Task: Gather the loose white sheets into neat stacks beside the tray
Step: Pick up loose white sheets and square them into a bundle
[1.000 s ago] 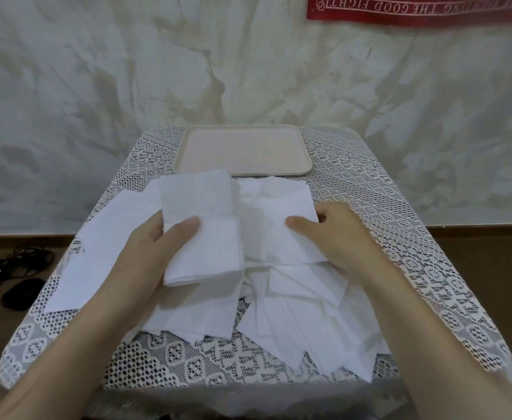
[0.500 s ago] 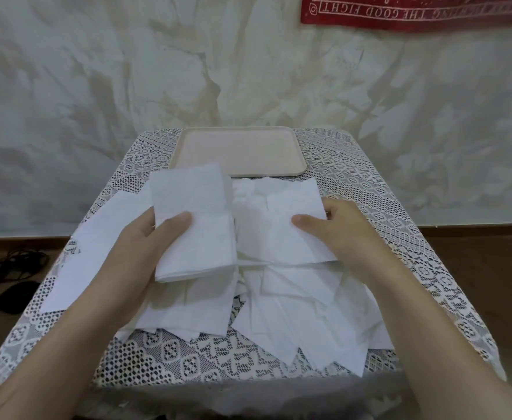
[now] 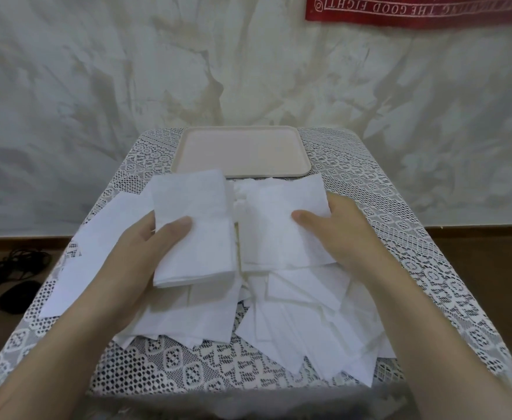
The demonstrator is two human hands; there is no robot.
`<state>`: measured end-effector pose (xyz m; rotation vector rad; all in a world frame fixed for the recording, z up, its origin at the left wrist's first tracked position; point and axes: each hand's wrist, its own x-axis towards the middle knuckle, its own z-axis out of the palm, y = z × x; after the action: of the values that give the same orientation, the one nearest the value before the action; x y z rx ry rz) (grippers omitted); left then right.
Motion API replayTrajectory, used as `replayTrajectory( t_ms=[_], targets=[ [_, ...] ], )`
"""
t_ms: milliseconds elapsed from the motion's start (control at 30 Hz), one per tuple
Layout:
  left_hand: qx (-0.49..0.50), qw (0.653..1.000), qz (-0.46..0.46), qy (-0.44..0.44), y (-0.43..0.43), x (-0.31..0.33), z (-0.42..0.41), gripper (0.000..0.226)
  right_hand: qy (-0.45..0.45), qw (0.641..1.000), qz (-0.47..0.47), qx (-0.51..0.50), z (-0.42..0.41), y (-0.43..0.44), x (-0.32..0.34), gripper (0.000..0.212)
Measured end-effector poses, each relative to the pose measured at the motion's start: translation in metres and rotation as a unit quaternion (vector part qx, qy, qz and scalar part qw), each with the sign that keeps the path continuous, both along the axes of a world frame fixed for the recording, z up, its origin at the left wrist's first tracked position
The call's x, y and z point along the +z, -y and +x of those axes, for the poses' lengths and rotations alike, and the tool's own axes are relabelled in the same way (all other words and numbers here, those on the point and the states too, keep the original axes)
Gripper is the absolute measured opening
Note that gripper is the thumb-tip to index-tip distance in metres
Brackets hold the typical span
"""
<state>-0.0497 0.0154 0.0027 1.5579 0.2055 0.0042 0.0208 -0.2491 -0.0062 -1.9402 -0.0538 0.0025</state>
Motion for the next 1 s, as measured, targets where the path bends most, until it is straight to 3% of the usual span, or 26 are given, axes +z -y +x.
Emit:
replayTrajectory(
  t_ms=[167, 300, 467, 700, 1000],
  targets=[
    [0.004, 1.0, -0.031, -0.001, 0.001, -0.001, 0.0, 0.035, -0.031, 0.989, 0.142, 0.027, -0.01, 0.017, 0.015, 0.01],
    [0.0, 0.999, -0.04, 0.001, 0.004, -0.002, -0.002, 0.033, -0.072, 0.996, 0.02, 0.042, -0.016, 0.022, 0.009, 0.004],
    [-0.001, 1.0, -0.017, 0.007, 0.005, -0.004, -0.002, 0.042, -0.095, 0.994, -0.04, 0.038, -0.02, 0.013, 0.007, 0.008],
    [0.0, 1.0, -0.012, 0.009, 0.002, -0.006, 0.0, 0.046, -0.061, 0.998, 0.0, -0.014, -0.014, 0.009, 0.009, 0.003],
    [0.001, 1.0, -0.016, -0.007, 0.002, -0.009, 0.001, 0.043, -0.066, 0.996, -0.057, 0.003, -0.008, -0.001, 0.004, 0.008]
  ],
)
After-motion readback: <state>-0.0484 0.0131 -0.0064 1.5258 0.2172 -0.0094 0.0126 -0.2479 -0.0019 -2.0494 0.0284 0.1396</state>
